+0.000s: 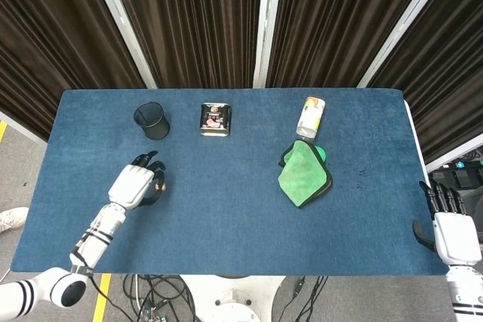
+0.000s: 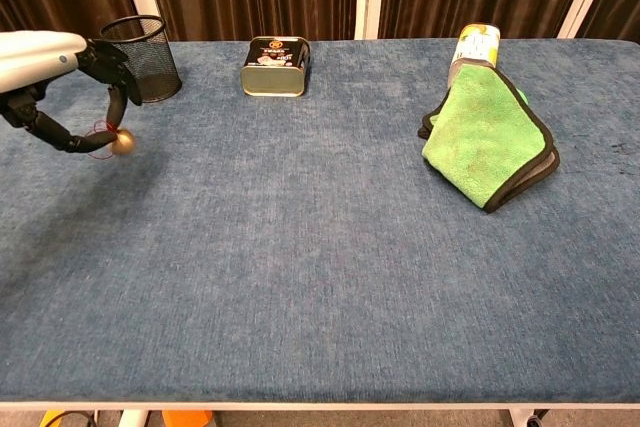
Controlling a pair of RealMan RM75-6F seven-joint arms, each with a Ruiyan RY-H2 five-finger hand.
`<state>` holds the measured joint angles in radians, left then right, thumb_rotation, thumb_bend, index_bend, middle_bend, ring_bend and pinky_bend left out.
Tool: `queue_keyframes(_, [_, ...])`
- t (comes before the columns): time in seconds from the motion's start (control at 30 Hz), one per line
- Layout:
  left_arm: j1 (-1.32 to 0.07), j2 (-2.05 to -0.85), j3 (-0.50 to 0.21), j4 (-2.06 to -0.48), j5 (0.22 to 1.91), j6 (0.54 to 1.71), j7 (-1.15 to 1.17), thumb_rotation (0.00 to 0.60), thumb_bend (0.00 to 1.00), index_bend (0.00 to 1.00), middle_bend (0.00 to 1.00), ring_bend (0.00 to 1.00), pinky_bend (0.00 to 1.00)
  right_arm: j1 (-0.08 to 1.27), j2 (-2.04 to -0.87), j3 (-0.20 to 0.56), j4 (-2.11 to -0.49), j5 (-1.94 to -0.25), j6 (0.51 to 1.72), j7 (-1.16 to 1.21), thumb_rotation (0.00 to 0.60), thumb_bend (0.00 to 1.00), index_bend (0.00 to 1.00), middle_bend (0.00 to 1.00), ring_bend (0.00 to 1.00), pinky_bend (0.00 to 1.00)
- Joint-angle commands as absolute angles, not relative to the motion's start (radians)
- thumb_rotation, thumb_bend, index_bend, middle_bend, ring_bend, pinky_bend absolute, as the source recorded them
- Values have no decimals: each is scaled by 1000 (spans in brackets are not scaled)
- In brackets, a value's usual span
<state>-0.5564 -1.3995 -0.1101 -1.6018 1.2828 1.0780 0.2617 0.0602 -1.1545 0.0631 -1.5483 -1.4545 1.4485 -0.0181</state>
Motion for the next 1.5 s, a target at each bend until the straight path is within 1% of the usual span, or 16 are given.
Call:
queue_keyframes(0.03, [-546, -1388, -111, -1661, 1268, 1088, 275, 600, 418, 634, 291, 68, 150, 60, -1153, 66, -1545, -1446, 1444, -14, 600, 350, 0, 0, 0, 0])
queue_keyframes(0.1, [-543, -1414, -118, -1593, 1301, 1164, 387, 600, 421, 637, 291, 68, 146, 61, -1155, 65, -1546, -1447, 1441, -14, 600, 351, 0, 0, 0, 0])
queue_keyframes(0.13, [-538, -1430, -128, -1574, 1284, 1181, 403, 600, 420, 640, 292, 69, 143, 62, -1156, 63, -1546, -1450, 1441, -14, 600, 352, 0, 0, 0, 0])
queue_keyframes(0.2, [-533, -1443, -149, -1556, 1228, 1182, 407, 600, 420, 642, 293, 68, 141, 61, -1156, 60, -1546, -1456, 1443, -16, 600, 353, 0, 0, 0, 0])
queue_keyframes(0.27, [-530, -1438, -145, -1561, 1220, 1175, 409, 600, 420, 643, 293, 69, 142, 61, -1155, 62, -1544, -1450, 1441, -15, 600, 353, 0, 0, 0, 0])
queue_keyframes(0.33, [-528, -1413, -141, -1636, 1202, 1108, 292, 600, 420, 645, 293, 69, 141, 63, -1156, 65, -1542, -1443, 1437, -14, 600, 353, 0, 0, 0, 0])
queue_keyframes(0.4, [-534, -1344, -151, -1758, 1199, 973, 32, 600, 427, 644, 284, 69, 140, 66, -1158, 65, -1543, -1442, 1430, -16, 600, 353, 0, 0, 0, 0])
queue_keyframes(0.43, [-537, -1321, -153, -1770, 1234, 953, -27, 600, 433, 642, 279, 68, 138, 67, -1159, 64, -1544, -1444, 1428, -18, 600, 354, 0, 0, 0, 0])
queue_keyframes(0.47, [-538, -1312, -150, -1755, 1285, 966, -39, 600, 440, 640, 274, 68, 134, 68, -1159, 62, -1546, -1447, 1427, -21, 600, 355, 0, 0, 0, 0])
queue_keyframes(0.5, [-536, -1321, -145, -1718, 1345, 1005, -27, 600, 442, 640, 272, 69, 133, 69, -1160, 60, -1548, -1450, 1427, -24, 600, 355, 0, 0, 0, 0])
queue_keyframes(0.57, [-527, -1347, -150, -1657, 1365, 1059, 6, 600, 442, 641, 275, 69, 130, 68, -1159, 60, -1551, -1451, 1429, -27, 600, 354, 0, 0, 0, 0])
queue_keyframes(0.63, [-520, -1380, -159, -1585, 1329, 1102, 114, 600, 442, 642, 279, 68, 129, 67, -1155, 63, -1553, -1449, 1434, -26, 600, 355, 0, 0, 0, 0])
queue_keyframes(0.7, [-515, -1397, -160, -1560, 1281, 1114, 202, 600, 442, 642, 280, 68, 129, 64, -1153, 64, -1553, -1446, 1438, -24, 600, 355, 0, 0, 0, 0])
queue_keyframes(0.83, [-515, -1395, -144, -1599, 1272, 1096, 200, 600, 442, 643, 280, 69, 129, 64, -1153, 64, -1550, -1440, 1432, -23, 600, 355, 0, 0, 0, 0])
queue_keyframes(1.0, [-524, -1417, -129, -1586, 1292, 1091, 207, 600, 443, 643, 280, 69, 129, 66, -1157, 61, -1550, -1447, 1431, -24, 600, 355, 0, 0, 0, 0])
queue_keyframes(1.5, [-539, -1571, -98, -1386, 1292, 1094, 276, 600, 443, 642, 281, 69, 129, 70, -1155, 62, -1547, -1444, 1426, -22, 600, 355, 0, 0, 0, 0])
